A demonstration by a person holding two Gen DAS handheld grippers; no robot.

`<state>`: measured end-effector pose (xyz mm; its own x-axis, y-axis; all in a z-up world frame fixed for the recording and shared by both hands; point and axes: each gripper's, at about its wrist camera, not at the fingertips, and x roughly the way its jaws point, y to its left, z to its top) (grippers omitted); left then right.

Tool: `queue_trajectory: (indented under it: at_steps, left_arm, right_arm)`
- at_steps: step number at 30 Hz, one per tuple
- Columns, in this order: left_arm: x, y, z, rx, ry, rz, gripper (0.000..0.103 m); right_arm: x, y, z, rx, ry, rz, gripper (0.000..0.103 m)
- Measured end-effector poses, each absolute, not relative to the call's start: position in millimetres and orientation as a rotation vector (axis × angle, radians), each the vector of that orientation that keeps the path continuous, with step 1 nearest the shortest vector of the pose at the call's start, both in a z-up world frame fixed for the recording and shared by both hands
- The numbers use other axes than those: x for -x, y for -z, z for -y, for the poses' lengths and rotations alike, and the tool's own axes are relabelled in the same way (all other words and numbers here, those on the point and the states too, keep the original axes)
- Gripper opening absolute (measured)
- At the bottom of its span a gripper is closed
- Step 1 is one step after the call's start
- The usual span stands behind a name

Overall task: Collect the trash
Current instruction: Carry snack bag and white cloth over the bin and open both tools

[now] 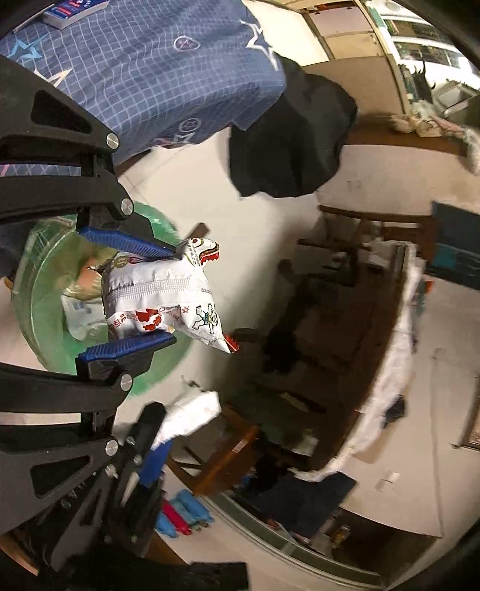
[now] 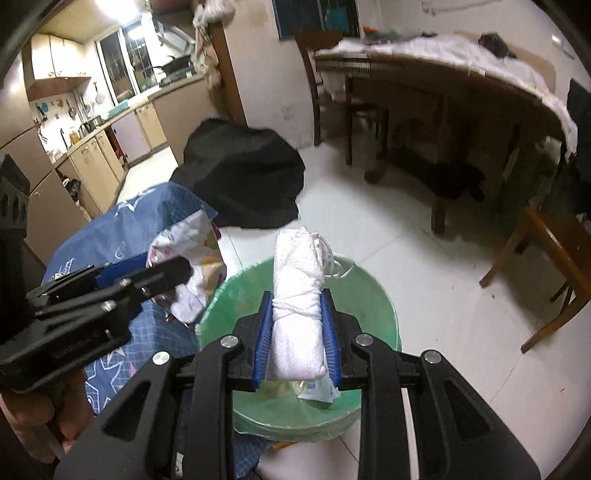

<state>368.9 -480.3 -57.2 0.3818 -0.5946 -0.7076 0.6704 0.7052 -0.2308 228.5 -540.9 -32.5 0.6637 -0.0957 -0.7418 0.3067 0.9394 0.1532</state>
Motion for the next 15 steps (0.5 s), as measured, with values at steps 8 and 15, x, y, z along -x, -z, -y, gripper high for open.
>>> queue_trajectory:
  at_steps: [8,15]
  left_arm:
    - [-388.2,102.0,511.5,-0.185,0.783,-0.961,0.043]
    - [-398.8,121.7,517.5,-0.203,0.757,-0.976,0.043]
  right_arm:
    - [-239.7,55.2,558.9,-0.322,0.208,-0.915,0.024]
    - [-240.5,67.1,570.1,-0.327,0.201,-0.935,0.024]
